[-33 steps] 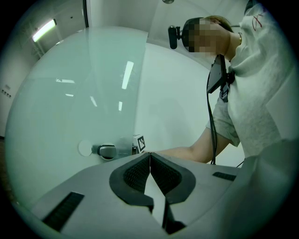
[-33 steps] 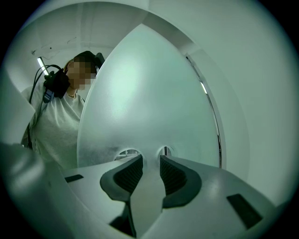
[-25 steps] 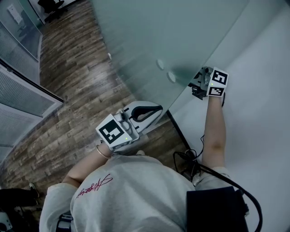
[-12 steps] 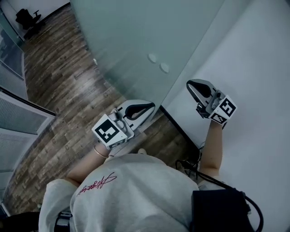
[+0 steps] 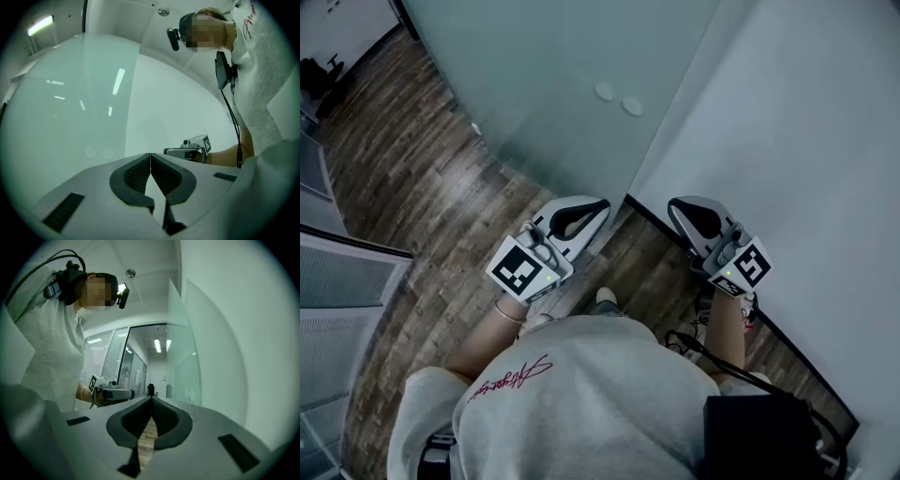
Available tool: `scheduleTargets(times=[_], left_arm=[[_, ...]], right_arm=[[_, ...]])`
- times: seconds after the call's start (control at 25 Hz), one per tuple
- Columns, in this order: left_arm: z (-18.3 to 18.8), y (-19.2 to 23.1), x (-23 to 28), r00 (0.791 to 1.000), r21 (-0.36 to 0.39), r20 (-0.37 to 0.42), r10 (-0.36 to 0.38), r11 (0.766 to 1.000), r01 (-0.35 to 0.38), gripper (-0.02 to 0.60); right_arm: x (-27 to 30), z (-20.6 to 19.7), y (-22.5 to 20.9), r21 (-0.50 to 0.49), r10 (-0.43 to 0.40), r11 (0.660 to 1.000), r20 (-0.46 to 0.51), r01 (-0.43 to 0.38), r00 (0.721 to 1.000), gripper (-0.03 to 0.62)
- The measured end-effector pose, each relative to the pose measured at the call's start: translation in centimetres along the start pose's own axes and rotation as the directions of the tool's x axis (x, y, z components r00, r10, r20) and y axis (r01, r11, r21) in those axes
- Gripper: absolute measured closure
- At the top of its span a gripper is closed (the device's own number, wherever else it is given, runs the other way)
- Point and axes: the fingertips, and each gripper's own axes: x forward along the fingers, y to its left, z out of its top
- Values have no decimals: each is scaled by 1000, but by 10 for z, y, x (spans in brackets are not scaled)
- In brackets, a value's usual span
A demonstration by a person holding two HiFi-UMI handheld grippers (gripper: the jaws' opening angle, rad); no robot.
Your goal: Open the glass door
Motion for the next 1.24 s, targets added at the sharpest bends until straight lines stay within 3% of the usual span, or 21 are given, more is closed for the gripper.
scheduleTargets(times=[0.52, 1.24], left_arm=[[-6, -23, -35, 999, -45, 0, -53, 998, 53, 565], [-8, -33, -29, 999, -44, -4, -44, 998, 43, 565]], right_arm=[[4, -4, 84, -11, -57, 998, -25, 57, 998, 576], [-2, 0, 85, -47, -67, 997, -25, 65, 997, 576]])
